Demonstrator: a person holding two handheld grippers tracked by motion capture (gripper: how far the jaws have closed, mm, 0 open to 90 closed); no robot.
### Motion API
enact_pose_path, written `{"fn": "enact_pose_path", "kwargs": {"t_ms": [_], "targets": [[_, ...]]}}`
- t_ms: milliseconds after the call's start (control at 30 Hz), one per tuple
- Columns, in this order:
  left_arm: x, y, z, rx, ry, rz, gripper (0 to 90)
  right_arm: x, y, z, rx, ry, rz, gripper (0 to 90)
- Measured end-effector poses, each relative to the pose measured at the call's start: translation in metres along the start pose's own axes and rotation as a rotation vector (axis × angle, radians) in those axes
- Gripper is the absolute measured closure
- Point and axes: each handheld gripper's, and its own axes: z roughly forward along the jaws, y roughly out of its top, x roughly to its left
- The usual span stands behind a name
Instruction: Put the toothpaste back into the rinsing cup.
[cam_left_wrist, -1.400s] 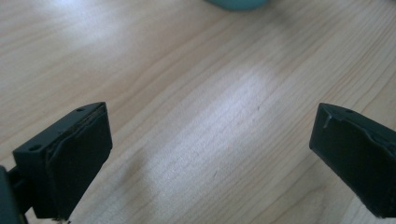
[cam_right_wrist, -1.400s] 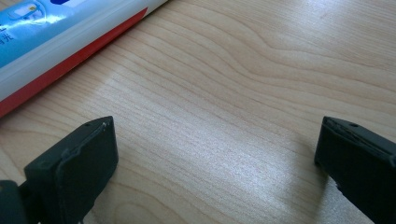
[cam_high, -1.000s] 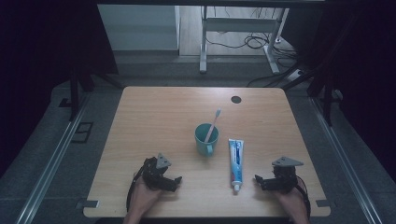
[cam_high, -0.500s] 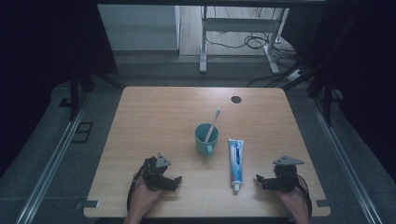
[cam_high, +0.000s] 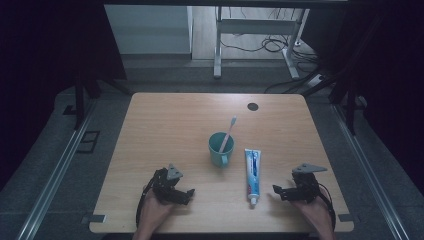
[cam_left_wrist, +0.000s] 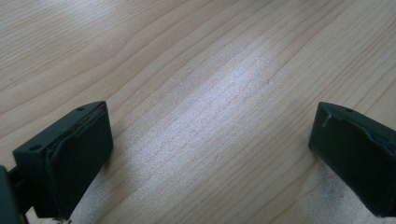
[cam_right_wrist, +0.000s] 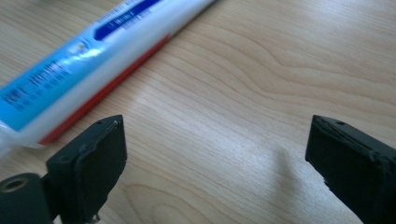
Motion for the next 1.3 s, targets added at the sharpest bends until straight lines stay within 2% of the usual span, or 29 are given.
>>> {"fn": "enact_pose_path", "kwargs": {"t_ms": [200, 233, 300, 333, 367, 400, 500, 600, 800, 867, 933, 1100, 1300], "targets": [[0.000, 0.000, 0.000, 0.000, 0.001, 0.000, 0.0, 0.006, 0.010, -0.003, -0.025, 0.066, -0.001, 15.2], [0.000, 0.000, 0.000, 0.000, 0.001, 0.000, 0.0, 0.009, 0.014, -0.004, -0.028, 0.090, -0.007, 20.1], [0.000, 0.000, 0.000, 0.000, 0.001, -0.001, 0.0, 0.010, 0.015, -0.004, -0.031, 0.097, -0.008, 22.3], [0.000, 0.000, 0.000, 0.000, 0.001, -0.001, 0.0, 0.012, 0.018, -0.004, -0.031, 0.114, -0.011, 27.9], [0.000, 0.000, 0.000, 0.000, 0.001, -0.001, 0.0, 0.014, 0.021, -0.004, -0.031, 0.158, -0.016, 38.0], [0.000, 0.000, 0.000, 0.000, 0.001, -0.001, 0.0, 0.014, 0.021, -0.004, -0.031, 0.158, -0.016, 38.0], [0.000, 0.000, 0.000, 0.000, 0.001, -0.001, 0.0, 0.019, 0.024, -0.003, -0.030, 0.189, -0.040, 50.2], [0.000, 0.000, 0.000, 0.000, 0.001, -0.001, 0.0, 0.025, 0.028, -0.003, -0.040, 0.199, -0.081, 63.3], [0.000, 0.000, 0.000, 0.000, 0.001, -0.001, 0.0, 0.036, 0.035, 0.000, -0.046, 0.235, -0.109, 83.1], [0.000, 0.000, 0.000, 0.000, 0.001, 0.000, 0.0, 0.043, 0.040, 0.003, -0.052, 0.269, -0.118, 88.8], [0.000, 0.000, 0.000, 0.000, 0.001, 0.000, 0.0, 0.045, 0.041, 0.003, -0.051, 0.274, -0.121, 88.9], [0.000, 0.000, 0.000, 0.000, 0.001, 0.000, 0.0, 0.060, 0.047, 0.011, -0.029, 0.299, -0.159, 89.1], [0.000, 0.000, 0.000, 0.000, 0.001, -0.001, 0.0, 0.072, 0.047, 0.022, -0.001, 0.304, -0.197, 89.1]]}}
